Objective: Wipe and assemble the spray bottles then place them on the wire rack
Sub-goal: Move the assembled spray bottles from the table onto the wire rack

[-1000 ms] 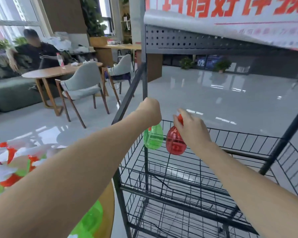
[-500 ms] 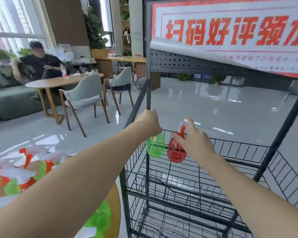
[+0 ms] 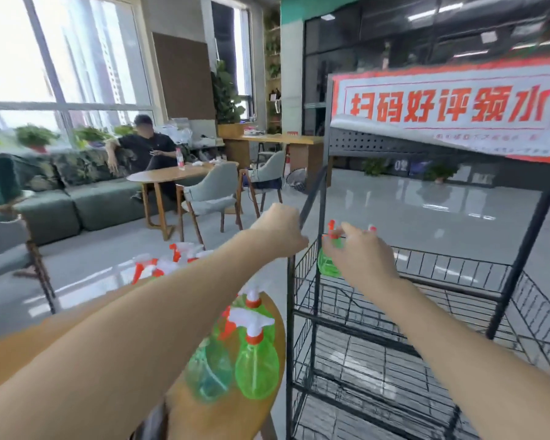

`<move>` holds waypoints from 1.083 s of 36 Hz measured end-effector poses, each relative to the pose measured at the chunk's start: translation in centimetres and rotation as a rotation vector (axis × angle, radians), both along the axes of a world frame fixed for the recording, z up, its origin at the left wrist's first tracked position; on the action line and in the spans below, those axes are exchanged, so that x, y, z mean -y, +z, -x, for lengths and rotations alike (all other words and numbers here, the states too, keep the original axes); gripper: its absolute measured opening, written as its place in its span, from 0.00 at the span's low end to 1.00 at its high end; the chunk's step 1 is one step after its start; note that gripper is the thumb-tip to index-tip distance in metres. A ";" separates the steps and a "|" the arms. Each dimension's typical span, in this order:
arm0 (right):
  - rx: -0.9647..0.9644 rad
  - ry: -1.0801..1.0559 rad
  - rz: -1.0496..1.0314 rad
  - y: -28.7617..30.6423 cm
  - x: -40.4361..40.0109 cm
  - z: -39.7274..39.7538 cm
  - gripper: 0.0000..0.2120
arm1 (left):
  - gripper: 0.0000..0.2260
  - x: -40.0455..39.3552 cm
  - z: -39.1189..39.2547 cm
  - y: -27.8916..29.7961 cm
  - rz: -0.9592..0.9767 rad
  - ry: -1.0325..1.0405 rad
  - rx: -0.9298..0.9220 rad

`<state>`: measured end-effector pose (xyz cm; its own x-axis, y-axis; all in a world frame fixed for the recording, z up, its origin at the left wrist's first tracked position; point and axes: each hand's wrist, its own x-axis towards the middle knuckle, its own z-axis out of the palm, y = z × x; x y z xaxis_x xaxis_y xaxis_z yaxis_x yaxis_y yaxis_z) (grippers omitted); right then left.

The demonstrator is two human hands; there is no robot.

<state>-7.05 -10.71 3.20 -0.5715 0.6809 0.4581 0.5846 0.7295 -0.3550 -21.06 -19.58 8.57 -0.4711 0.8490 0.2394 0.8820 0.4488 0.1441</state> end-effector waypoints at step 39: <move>0.179 0.346 0.212 -3.1 14.1 1.6 0.19 | 0.14 15.6 0.2 -5.2 0.343 0.271 0.095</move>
